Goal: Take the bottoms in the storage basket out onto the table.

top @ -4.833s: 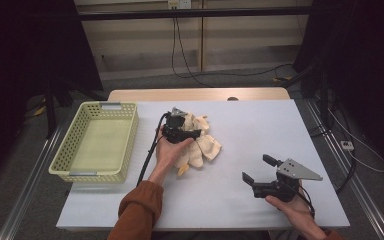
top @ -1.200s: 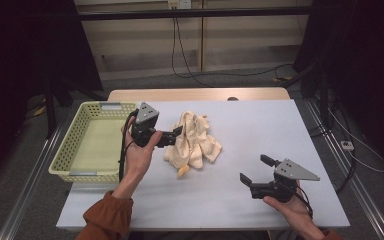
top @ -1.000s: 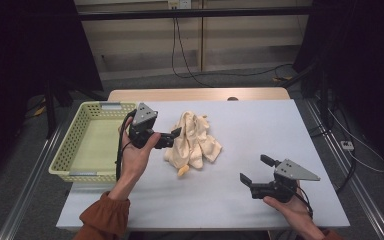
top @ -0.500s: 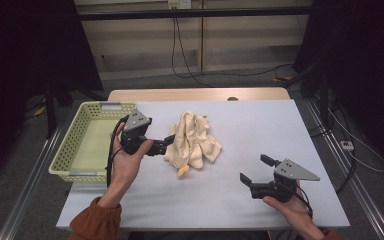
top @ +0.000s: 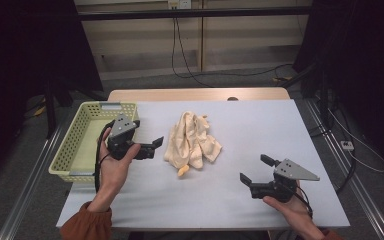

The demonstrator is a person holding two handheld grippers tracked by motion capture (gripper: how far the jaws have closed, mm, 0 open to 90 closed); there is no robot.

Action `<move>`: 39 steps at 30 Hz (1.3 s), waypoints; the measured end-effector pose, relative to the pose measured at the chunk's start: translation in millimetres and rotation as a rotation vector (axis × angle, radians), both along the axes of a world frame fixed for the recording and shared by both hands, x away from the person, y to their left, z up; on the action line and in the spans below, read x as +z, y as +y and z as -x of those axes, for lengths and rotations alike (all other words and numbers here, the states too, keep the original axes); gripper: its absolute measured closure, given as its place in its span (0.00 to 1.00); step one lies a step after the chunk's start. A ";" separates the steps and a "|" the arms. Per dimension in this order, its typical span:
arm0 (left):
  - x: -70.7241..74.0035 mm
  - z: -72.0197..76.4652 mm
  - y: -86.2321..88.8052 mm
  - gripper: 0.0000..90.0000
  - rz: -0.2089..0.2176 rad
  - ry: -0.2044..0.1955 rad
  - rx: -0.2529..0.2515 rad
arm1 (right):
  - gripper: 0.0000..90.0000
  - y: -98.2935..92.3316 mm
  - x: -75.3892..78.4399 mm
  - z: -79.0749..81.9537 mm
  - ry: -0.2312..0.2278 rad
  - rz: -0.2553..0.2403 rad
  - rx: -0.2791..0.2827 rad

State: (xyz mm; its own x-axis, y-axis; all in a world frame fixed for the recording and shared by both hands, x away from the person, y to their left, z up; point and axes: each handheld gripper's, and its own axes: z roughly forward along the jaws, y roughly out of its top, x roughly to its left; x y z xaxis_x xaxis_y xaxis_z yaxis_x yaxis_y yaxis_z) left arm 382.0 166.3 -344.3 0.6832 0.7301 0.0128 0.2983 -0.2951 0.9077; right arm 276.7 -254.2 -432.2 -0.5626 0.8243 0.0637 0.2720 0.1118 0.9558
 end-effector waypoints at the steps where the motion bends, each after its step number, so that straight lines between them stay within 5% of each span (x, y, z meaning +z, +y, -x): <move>1: -0.4 1.0 1.7 0.06 0.000 -0.003 0.003 | 0.04 0.0 0.0 0.1 0.000 0.000 0.000; 9: 1.6 13.9 11.3 0.07 -0.018 -0.049 0.009 | 0.04 0.2 0.0 -0.1 0.000 0.001 -0.001; 19: 1.5 30.3 16.9 0.08 -0.008 -0.040 0.006 | 0.04 0.9 -0.2 -0.4 0.002 -0.002 -0.001; 23: -0.7 37.3 19.5 0.09 -0.038 -0.044 0.010 | 0.04 0.9 0.0 -0.2 0.000 -0.001 0.000; 29: -0.9 49.0 25.4 0.09 0.005 -0.032 0.020 | 0.04 1.2 0.0 -0.3 -0.001 0.004 0.002; 39: -9.3 62.7 24.4 0.08 -0.007 -0.034 0.021 | 0.04 1.5 -0.2 -0.4 0.001 0.003 0.004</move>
